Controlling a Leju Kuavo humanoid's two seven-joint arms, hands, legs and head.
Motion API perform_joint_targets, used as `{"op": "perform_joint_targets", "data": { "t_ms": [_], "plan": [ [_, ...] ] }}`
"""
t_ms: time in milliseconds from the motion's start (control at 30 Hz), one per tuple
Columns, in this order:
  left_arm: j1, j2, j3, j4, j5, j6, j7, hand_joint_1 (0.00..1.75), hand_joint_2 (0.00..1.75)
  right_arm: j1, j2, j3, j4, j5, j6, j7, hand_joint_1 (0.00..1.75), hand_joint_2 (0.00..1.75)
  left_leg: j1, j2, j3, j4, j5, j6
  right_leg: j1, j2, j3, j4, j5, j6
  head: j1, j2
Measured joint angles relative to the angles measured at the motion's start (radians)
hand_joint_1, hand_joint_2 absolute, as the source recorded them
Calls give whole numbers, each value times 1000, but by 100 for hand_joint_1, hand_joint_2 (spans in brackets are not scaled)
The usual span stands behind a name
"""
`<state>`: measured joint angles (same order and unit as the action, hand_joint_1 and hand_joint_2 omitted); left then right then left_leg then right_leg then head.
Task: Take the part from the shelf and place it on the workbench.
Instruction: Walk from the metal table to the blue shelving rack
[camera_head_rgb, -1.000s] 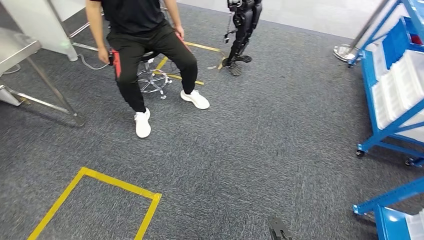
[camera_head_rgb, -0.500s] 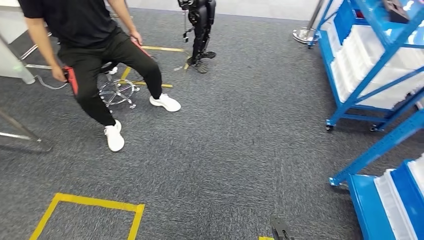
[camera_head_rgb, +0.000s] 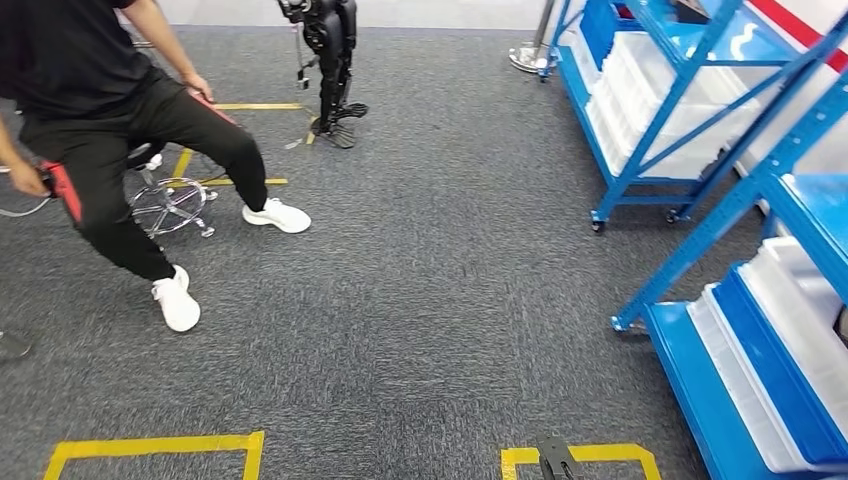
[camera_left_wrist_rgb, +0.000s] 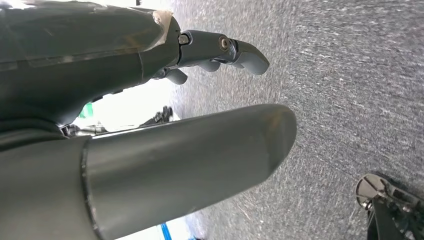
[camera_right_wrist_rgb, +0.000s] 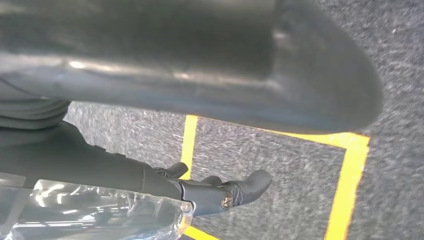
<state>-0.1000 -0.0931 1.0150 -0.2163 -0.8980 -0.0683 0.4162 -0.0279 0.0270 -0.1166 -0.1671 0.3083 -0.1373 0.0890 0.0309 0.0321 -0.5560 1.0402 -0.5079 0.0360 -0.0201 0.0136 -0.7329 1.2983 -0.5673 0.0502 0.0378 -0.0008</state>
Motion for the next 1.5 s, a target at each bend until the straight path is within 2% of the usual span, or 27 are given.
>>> {"op": "perform_joint_targets", "data": {
  "t_ms": [33,67,133,200,233,300,333,400,467,533,600,667,733,800,867,933,1000,1033,1067,1100,1167,1233,1300,1333,1400,1467,1500],
  "plan": [
    [0,0,0,0,0,0,0,0,0,2,0,0,0,1,0,0,0,0,0,13,1,0,-1,-1,-2,-3,-3,8,3,5,0,0],
    [0,-1,0,0,0,0,0,0,0,3,-1,-1,0,2,0,0,0,0,1,25,2,0,-3,-3,-4,-8,15,-24,19,13,0,0],
    [-1,-2,0,0,0,2,0,0,0,2,-2,-2,0,4,0,0,0,0,1,48,9,0,-8,-11,-5,-44,91,-162,66,24,0,0],
    [-1,-2,0,0,0,6,0,0,0,-1,-2,-4,0,5,0,0,0,0,-5,67,17,-1,-15,-24,3,-76,143,-254,92,16,0,0],
    [-2,-1,0,0,0,8,0,0,0,-2,-2,-5,0,6,0,0,0,0,-7,76,22,-3,-17,-30,7,-79,147,-264,93,7,0,0],
    [-5,-2,0,0,-2,16,0,0,0,1,-2,-6,0,6,0,1,0,0,-7,92,33,-10,-20,-42,6,-55,145,-266,96,-10,-1,0],
    [-7,-2,0,0,-3,20,0,0,0,3,-1,-7,0,7,0,1,0,0,-4,83,35,-7,-27,-48,2,-44,147,-269,97,-17,-2,0],
    [-7,-3,0,0,-3,26,0,0,0,3,0,-7,0,10,0,2,0,0,0,32,10,55,-70,-52,-7,-22,153,-273,101,-33,-6,0],
    [-3,-2,0,0,-4,32,-1,0,0,1,2,-8,0,11,0,3,0,0,-1,-19,-55,184,-133,-49,-2,3,154,-273,100,-44,-9,0],
    [0,0,0,0,-4,37,-2,0,0,2,2,-8,1,12,0,3,0,0,-3,-33,-105,263,-146,-44,5,32,156,-273,99,-49,-9,0],
    [1,0,0,0,-5,40,-1,0,0,4,3,-8,1,12,-1,3,0,0,-3,-42,-89,202,-83,-37,9,62,159,-272,99,-50,-9,0],
    [1,1,0,0,-8,42,-2,0,0,2,4,-8,2,13,-2,3,0,0,-2,-78,-39,77,-17,-29,12,89,159,-269,99,-48,-8,0],
    [0,2,0,0,-12,43,-4,0,0,1,5,-9,2,13,-3,4,0,0,-5,-103,-13,14,1,-24,13,111,153,-268,99,-39,-8,0],
    [-3,1,0,0,-13,44,-6,0,0,4,5,-9,2,13,-4,4,0,0,-11,-86,-10,5,3,-15,11,127,144,-271,103,-25,-8,0],
    [-5,-1,1,0,-14,44,-6,0,0,7,6,-10,3,14,-6,7,0,0,-11,-64,-1,-9,10,0,11,87,130,-251,94,-17,-6,0],
    [-4,-2,1,0,-15,45,-6,0,0,1,7,-11,3,14,-6,9,0,0,-12,-36,7,-18,12,11,11,21,81,-158,53,-19,-4,0],
    [-2,-1,1,0,-16,45,-6,0,0,-4,7,-13,3,16,-6,11,0,0,-14,-6,8,-18,9,14,7,1,14,-31,9,-17,-4,0],
    [-2,-1,1,0,-17,46,-6,0,0,-3,7,-14,3,18,-6,13,0,0,-14,8,9,-18,7,13,4,-1,-3,2,3,-11,-4,0],
    [-2,-1,1,0,-18,46,-6,0,0,-1,6,-14,3,20,-6,14,0,0,-14,21,11,-18,5,11,0,-4,0,-5,12,-3,-4,0],
    [-3,-2,1,0,-19,47,-6,0,0,0,6,-15,3,22,-6,15,0,0,-12,33,14,-18,3,8,-3,-12,25,-52,33,7,-4,0],
    [-4,-2,1,0,-22,50,-6,0,0,-2,6,-15,3,26,-6,16,0,0,-13,56,23,-17,-5,-4,-5,-52,105,-193,82,19,-4,0],
    [-5,-1,1,0,-23,53,-6,0,0,-5,6,-15,3,29,-6,16,0,0,-18,77,32,-17,-14,-17,1,-78,147,-269,103,9,-5,0],
    [-8,0,1,0,-25,54,-6,0,0,-4,6,-15,3,31,-6,17,0,0,-18,95,40,-21,-18,-28,7,-61,148,-274,104,-10,-6,0],
    [-10,-1,1,0,-25,55,-6,0,0,-1,6,-15,3,31,-6,17,0,0,-14,90,44,-21,-22,-35,4,-50,149,-276,105,-17,-6,0],
    [-12,-3,1,0,-26,55,-6,0,0,1,5,-15,3,32,-6,17,0,0,-8,39,31,21,-56,-43,-2,-27,154,-281,107,-34,-8,0],
    [-9,-3,1,0,-26,56,-8,0,0,-2,6,-16,3,33,-6,17,0,0,-6,-19,-25,135,-118,-43,-1,-4,155,-282,107,-47,-10,0],
    [-6,-2,1,0,-26,56,-8,0,0,-3,6,-16,3,33,-6,17,0,0,-6,-29,-58,197,-142,-42,3,10,155,-282,107,-50,-10,0]
  ]
}}
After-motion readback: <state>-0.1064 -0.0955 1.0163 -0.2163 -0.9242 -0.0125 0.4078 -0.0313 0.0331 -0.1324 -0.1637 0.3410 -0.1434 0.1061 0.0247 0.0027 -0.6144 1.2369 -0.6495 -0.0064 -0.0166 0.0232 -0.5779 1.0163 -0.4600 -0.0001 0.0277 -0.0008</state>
